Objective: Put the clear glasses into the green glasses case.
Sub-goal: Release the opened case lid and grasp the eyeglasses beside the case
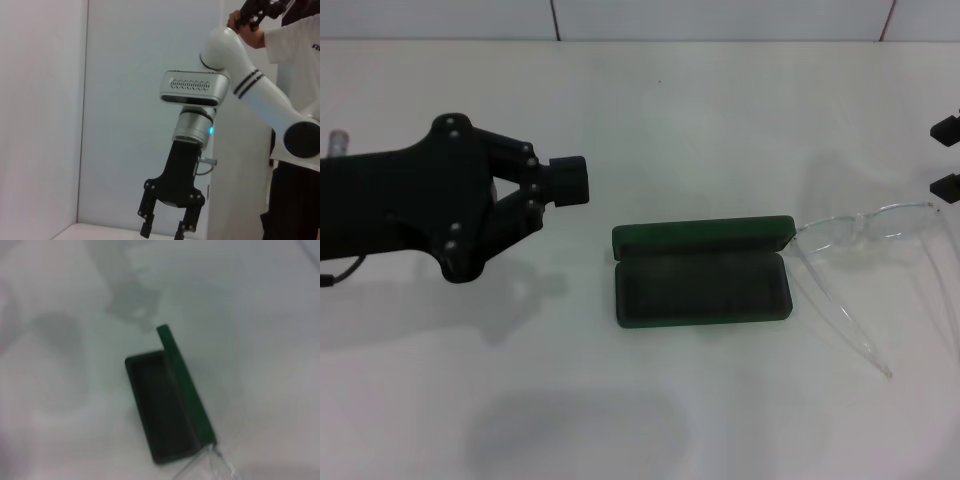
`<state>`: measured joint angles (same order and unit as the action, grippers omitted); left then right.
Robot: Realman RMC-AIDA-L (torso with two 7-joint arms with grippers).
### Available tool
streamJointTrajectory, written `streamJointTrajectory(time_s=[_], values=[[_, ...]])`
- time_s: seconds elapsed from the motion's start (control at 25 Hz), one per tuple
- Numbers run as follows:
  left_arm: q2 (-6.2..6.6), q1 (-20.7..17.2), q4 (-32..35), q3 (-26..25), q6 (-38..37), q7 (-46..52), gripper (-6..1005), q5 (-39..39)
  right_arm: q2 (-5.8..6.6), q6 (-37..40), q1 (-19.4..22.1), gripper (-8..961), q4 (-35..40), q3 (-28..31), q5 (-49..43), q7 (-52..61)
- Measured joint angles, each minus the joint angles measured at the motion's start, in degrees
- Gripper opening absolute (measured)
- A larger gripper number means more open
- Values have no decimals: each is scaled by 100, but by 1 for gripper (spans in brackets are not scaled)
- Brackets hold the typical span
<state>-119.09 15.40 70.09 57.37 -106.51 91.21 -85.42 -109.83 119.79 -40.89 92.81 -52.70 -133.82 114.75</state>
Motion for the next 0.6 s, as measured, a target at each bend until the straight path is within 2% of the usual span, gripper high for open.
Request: streamJointTrajectory(time_s=[0.08, 0.2, 0.6], values=[[4, 32, -238, -7, -2, -229, 28, 6, 87, 47, -231, 556, -246, -213, -214, -53], [2, 41, -434, -12, -3, -431, 28, 9, 122, -130, -506, 555, -833, -559, -645, -388], [65, 219, -1268, -14, -7, -1019, 29, -51, -118, -1310, -1037, 548, -2500, -747, -1912, -1929]])
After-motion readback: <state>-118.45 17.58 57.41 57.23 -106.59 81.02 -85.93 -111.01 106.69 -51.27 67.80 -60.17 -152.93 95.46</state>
